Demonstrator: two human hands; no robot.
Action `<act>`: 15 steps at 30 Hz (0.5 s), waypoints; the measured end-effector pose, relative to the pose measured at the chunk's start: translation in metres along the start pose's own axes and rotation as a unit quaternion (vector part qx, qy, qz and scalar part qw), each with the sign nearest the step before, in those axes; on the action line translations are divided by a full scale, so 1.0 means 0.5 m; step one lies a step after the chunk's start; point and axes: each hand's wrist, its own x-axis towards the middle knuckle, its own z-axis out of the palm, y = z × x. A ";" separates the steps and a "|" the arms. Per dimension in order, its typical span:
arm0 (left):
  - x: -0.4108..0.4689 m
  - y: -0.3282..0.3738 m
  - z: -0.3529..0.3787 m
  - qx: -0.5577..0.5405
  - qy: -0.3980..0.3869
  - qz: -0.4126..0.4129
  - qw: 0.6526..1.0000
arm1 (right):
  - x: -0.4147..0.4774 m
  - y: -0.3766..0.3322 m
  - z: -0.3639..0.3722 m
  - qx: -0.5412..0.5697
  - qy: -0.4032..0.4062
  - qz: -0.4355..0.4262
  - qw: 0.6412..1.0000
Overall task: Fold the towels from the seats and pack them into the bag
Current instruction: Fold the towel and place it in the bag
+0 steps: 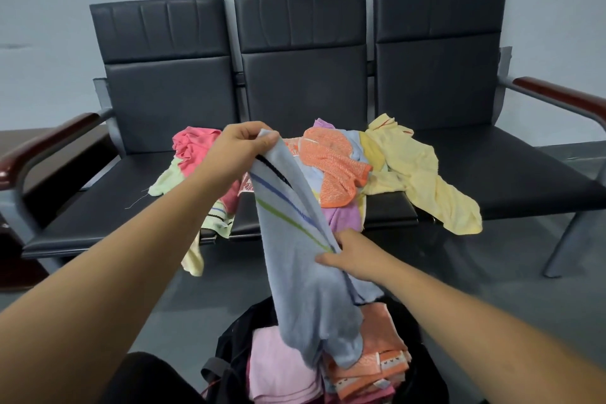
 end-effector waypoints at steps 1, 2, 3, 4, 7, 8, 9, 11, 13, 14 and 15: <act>0.003 -0.006 -0.005 0.013 0.032 -0.008 0.999 | -0.001 0.017 -0.005 -0.006 -0.001 0.006 1.000; 0.005 -0.013 -0.009 0.024 0.066 -0.016 0.997 | -0.001 0.033 -0.012 -0.014 0.005 0.014 1.000; 0.007 -0.021 -0.013 0.038 0.103 -0.024 0.994 | -0.001 0.048 -0.019 -0.021 0.013 0.022 0.999; 0.009 -0.029 -0.015 0.052 0.141 -0.028 0.988 | -0.004 0.058 -0.030 -0.028 0.023 0.031 0.999; 0.011 -0.056 -0.032 0.081 0.219 -0.050 0.971 | -0.011 0.071 -0.071 -0.029 0.066 0.044 0.996; 0.011 -0.064 -0.037 0.089 0.232 -0.059 0.967 | -0.014 0.067 -0.087 -0.018 0.083 0.042 0.995; 0.011 -0.070 -0.041 0.102 0.241 -0.068 0.963 | -0.014 0.064 -0.102 -0.003 0.102 0.043 0.994; 0.009 -0.080 -0.048 0.136 0.262 -0.080 0.952 | -0.011 0.050 -0.131 0.034 0.141 0.065 0.987; 0.003 -0.084 -0.055 0.176 0.283 -0.074 0.940 | -0.006 0.038 -0.155 0.115 0.172 0.101 0.973; 0.000 -0.085 -0.059 0.190 0.285 -0.073 0.937 | -0.004 0.029 -0.167 0.176 0.186 0.115 0.960; 0.000 -0.085 -0.064 0.199 0.281 -0.077 0.936 | 0.001 0.019 -0.179 0.251 0.199 0.122 0.940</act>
